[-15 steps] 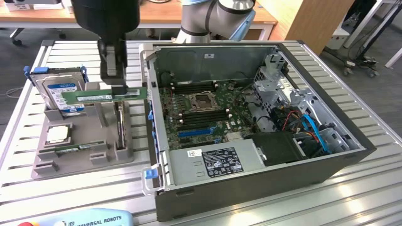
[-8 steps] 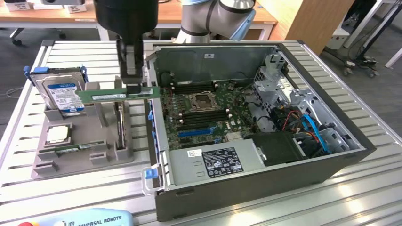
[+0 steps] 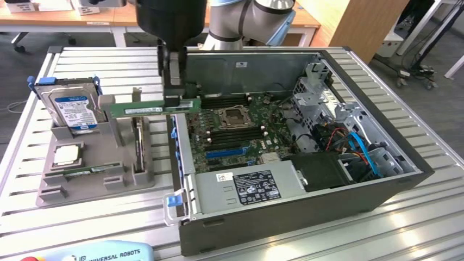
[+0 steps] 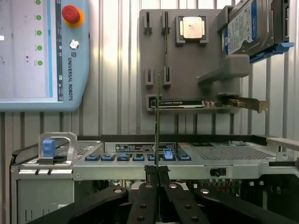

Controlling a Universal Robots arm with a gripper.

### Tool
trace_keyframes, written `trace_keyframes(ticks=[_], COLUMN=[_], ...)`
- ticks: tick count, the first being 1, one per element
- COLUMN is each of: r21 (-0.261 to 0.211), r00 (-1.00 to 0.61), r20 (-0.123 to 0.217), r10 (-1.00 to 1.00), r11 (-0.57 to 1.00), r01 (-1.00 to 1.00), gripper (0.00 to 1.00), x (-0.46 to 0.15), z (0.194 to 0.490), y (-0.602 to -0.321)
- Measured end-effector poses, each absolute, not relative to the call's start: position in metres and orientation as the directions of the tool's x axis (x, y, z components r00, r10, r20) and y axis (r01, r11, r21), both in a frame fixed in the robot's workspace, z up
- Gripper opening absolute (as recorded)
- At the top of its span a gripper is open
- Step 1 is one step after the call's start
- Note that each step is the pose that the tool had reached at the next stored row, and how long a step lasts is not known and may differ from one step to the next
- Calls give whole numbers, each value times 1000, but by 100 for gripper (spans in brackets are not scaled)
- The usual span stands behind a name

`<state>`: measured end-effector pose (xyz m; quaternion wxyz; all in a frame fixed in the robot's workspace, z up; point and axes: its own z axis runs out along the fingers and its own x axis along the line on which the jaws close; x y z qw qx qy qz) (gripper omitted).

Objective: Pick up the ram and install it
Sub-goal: 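Pick up the ram and move it above insertion slot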

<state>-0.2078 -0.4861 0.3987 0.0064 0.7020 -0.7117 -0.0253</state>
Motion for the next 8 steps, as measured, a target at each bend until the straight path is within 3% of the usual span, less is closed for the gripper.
trace_keyframes(ticks=[8], r21=[45], r00=[-14], r20=[-26], r10=[-1000], r11=[13], r01=[-999], gripper=[12], x=[-181], z=[399], y=[-486])
